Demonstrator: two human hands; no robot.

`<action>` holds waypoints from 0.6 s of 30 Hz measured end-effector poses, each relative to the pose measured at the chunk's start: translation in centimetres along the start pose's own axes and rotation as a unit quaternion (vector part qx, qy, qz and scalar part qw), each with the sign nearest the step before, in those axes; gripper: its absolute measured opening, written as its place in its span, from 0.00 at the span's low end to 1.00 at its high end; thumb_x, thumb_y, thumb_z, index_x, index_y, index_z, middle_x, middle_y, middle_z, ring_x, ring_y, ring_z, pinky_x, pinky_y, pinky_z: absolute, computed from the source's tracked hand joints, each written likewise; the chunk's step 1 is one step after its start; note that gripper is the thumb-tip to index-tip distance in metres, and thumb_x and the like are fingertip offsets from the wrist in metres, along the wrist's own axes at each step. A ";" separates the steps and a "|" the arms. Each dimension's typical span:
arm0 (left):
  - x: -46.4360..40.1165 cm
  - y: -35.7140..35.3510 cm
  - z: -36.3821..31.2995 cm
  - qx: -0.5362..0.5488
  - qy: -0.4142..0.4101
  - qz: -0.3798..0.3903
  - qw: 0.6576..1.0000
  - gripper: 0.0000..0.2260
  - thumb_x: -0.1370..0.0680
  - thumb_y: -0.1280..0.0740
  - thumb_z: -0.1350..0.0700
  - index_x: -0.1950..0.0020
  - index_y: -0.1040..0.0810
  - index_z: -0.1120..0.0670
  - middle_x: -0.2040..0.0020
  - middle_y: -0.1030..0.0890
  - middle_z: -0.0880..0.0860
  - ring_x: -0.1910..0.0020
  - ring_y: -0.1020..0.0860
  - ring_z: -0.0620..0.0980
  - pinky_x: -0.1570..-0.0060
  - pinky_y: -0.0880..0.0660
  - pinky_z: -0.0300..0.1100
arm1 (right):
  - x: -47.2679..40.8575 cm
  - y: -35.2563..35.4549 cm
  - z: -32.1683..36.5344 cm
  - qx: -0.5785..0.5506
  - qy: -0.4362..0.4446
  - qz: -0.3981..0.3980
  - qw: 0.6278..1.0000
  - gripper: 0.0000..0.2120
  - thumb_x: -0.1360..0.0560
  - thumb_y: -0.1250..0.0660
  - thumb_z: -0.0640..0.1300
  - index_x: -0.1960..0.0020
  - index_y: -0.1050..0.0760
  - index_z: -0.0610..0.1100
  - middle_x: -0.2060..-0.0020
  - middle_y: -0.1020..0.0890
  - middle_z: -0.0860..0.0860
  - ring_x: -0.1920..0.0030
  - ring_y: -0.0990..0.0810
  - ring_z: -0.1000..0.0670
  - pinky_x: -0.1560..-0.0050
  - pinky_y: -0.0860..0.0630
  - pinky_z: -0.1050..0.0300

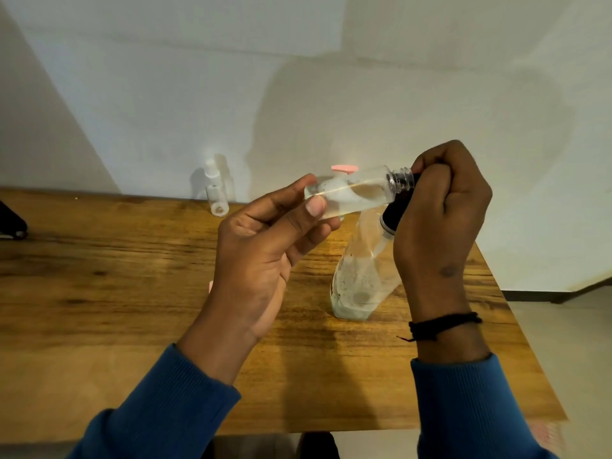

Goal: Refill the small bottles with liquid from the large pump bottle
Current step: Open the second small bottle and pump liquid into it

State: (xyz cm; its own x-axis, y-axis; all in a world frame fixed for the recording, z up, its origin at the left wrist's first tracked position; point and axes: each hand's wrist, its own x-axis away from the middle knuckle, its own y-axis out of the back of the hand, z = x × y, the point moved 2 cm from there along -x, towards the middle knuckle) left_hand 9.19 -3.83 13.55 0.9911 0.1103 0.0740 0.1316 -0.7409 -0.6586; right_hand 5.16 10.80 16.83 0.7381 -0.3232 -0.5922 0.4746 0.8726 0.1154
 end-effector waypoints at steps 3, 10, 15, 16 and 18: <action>0.1 0.0 0.0 0.001 0.002 -0.003 1.000 0.18 0.32 0.28 0.61 0.42 0.18 0.60 0.49 0.14 0.59 0.56 0.15 0.55 0.57 0.19 0.37 | 0.0 0.0 -0.2 0.010 0.001 0.005 1.000 0.12 0.24 0.48 0.30 0.61 0.31 0.38 0.73 0.33 0.53 0.75 0.32 0.60 0.72 0.40 0.71; 0.1 -0.1 0.0 0.000 0.001 -0.001 1.000 0.18 0.32 0.28 0.61 0.42 0.18 0.60 0.49 0.14 0.58 0.57 0.15 0.54 0.56 0.19 0.37 | -0.1 0.0 -0.2 0.008 -0.003 -0.003 1.000 0.12 0.24 0.48 0.30 0.62 0.32 0.39 0.74 0.34 0.53 0.75 0.33 0.58 0.72 0.40 0.70; 0.1 -0.3 0.0 -0.005 0.003 -0.003 1.000 0.18 0.32 0.28 0.60 0.42 0.18 0.59 0.49 0.14 0.59 0.56 0.15 0.55 0.56 0.19 0.38 | -0.6 0.5 0.1 0.033 0.004 0.004 0.999 0.11 0.25 0.47 0.31 0.62 0.31 0.40 0.73 0.33 0.55 0.74 0.32 0.59 0.72 0.40 0.69; 0.1 -0.4 0.0 -0.005 0.003 -0.001 1.000 0.18 0.32 0.28 0.60 0.42 0.18 0.59 0.49 0.14 0.59 0.57 0.15 0.55 0.56 0.19 0.38 | -0.7 0.5 0.2 0.039 0.008 0.003 0.999 0.11 0.25 0.47 0.31 0.62 0.31 0.40 0.73 0.32 0.55 0.73 0.32 0.59 0.72 0.41 0.68; 0.1 -0.4 0.0 -0.007 0.000 -0.001 1.000 0.18 0.32 0.28 0.60 0.43 0.18 0.59 0.49 0.14 0.59 0.57 0.15 0.54 0.55 0.19 0.37 | -0.6 0.4 0.0 0.026 0.001 0.002 1.000 0.11 0.25 0.47 0.31 0.62 0.31 0.39 0.73 0.33 0.55 0.74 0.33 0.58 0.72 0.40 0.68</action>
State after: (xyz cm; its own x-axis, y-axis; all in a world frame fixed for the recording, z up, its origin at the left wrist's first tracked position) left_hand 9.18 -3.53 13.85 0.9908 0.1123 0.0758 0.1345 -0.7494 -0.6483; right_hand 4.93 11.33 17.23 0.7386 -0.3187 -0.5940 0.4963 0.8535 0.1592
